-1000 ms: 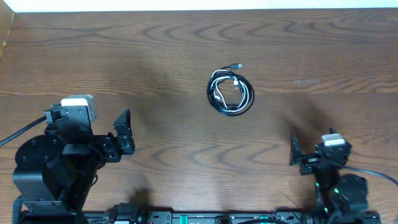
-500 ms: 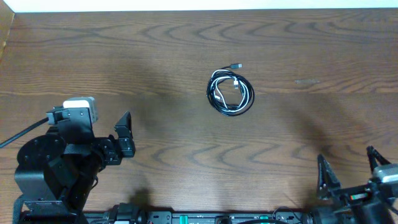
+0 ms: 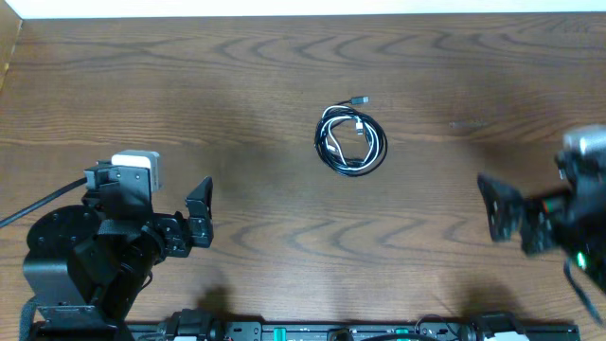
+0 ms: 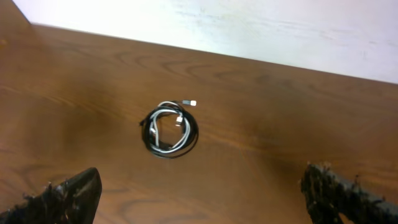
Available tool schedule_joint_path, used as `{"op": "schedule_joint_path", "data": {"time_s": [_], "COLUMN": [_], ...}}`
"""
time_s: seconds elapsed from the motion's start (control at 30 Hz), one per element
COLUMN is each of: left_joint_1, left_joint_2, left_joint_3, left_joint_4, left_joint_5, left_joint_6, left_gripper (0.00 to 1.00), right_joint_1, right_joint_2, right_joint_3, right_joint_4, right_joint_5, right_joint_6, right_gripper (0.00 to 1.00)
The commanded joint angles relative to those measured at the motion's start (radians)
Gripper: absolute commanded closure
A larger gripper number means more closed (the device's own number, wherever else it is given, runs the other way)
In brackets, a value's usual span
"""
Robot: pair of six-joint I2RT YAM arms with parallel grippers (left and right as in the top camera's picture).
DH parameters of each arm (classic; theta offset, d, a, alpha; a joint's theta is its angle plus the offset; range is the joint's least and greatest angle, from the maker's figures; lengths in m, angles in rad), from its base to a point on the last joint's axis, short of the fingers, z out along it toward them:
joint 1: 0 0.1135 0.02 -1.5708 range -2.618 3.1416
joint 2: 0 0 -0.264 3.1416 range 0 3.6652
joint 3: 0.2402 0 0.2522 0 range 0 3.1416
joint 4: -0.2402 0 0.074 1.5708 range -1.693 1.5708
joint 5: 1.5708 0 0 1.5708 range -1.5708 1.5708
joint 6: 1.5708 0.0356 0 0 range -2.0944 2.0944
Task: Untangle cables
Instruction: 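Move both grippers forward toward the black and white cable bundle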
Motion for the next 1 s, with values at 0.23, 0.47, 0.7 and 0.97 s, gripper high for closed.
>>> {"op": "schedule_joint_path", "data": {"time_s": [0.23, 0.47, 0.7, 0.97], "left_joint_1": [0.004, 0.004, 0.004, 0.004], "left_joint_2": [0.039, 0.090, 0.116, 0.116], "left_joint_3": [0.017, 0.017, 0.017, 0.017], "left_joint_4": [-0.014, -0.016, -0.013, 0.006], "left_joint_5": [0.023, 0.047, 0.048, 0.045], "left_joint_6": [-0.017, -0.016, -0.016, -0.008], "left_gripper": [0.02, 0.02, 0.02, 0.02], "right_joint_1": [-0.006, -0.006, -0.006, -0.006], "right_joint_2": [0.158, 0.179, 0.187, 0.242], "right_joint_3": [0.023, 0.021, 0.021, 0.021], "right_joint_4": [0.022, 0.008, 0.000, -0.026], "right_joint_5": [-0.007, -0.060, 0.066, 0.229], "right_joint_6": [-0.161, -0.159, -0.119, 0.008], "right_gripper": [0.01, 0.01, 0.01, 0.54]}}
